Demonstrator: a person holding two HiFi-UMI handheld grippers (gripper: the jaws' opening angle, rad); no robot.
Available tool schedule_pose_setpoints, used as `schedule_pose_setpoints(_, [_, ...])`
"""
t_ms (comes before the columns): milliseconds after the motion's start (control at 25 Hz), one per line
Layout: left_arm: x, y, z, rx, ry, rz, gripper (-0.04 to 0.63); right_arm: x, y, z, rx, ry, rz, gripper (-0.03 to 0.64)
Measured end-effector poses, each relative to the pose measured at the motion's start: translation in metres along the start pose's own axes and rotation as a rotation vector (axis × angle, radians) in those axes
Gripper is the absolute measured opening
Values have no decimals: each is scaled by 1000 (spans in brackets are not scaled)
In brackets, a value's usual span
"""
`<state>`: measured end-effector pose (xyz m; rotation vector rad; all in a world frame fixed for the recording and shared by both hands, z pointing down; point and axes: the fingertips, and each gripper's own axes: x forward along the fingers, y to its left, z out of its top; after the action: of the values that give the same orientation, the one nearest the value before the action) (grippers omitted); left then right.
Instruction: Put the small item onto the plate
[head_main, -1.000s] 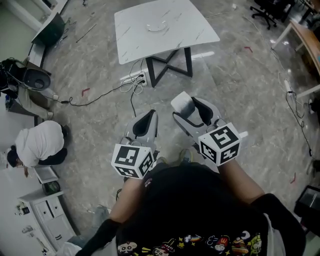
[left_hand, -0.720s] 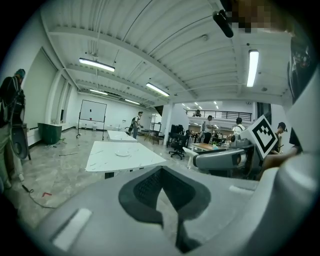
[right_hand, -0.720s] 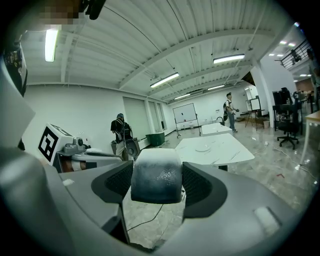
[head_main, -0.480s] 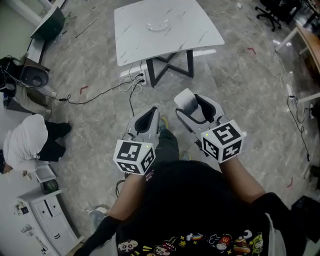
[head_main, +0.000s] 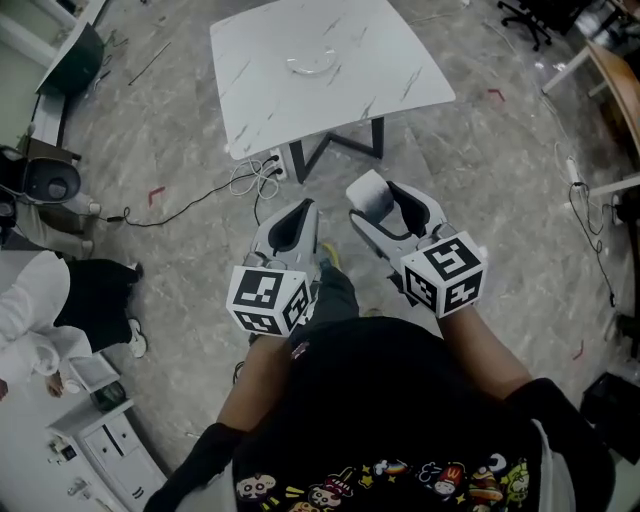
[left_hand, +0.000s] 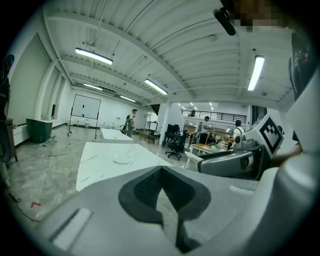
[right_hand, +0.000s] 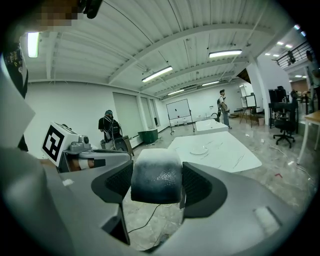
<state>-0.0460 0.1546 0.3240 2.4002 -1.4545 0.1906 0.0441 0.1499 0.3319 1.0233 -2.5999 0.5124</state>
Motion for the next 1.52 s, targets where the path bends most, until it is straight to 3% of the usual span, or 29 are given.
schedule_pose_setpoints(520, [63, 102, 19, -36, 47, -84, 0, 112, -23, 44, 7, 53, -59, 334])
schedule_pose_setpoints(720, [77, 126, 28, -14, 54, -107, 0, 139, -31, 52, 25, 46, -82, 334])
schedule_pose_setpoints(1520, [154, 142, 55, 53, 87, -109, 0, 178, -95, 82, 35, 18, -65, 334])
